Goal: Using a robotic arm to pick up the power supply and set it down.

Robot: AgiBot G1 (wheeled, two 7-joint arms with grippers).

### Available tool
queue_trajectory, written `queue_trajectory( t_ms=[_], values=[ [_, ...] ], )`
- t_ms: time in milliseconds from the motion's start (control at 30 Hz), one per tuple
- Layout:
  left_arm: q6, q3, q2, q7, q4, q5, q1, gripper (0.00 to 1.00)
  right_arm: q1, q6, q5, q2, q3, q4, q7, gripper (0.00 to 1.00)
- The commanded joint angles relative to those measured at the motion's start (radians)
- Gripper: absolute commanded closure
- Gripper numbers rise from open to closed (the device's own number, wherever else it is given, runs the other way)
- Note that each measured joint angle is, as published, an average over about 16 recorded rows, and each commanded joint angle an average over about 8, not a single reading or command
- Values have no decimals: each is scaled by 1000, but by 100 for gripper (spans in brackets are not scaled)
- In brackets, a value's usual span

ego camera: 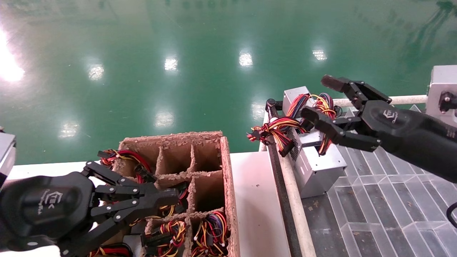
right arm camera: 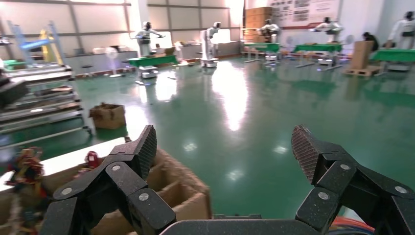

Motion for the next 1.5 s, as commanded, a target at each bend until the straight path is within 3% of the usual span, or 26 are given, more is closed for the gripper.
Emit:
queue_trajectory(
  t_ms=[33, 133, 400, 1500],
  values=[
    [0, 0, 0, 0, 0, 0, 0, 100, -10, -4, -18, 3, 19, 29, 20, 0],
    [0, 0, 0, 0, 0, 0, 0, 98, -25, -10, -45, 7, 48, 72, 51, 0],
    [0, 0, 0, 0, 0, 0, 0, 0, -64, -26, -116, 19, 124, 186, 131, 0],
    [0, 0, 0, 0, 0, 0, 0, 0, -219, -90, -397, 64, 426, 639, 448, 0]
  ],
)
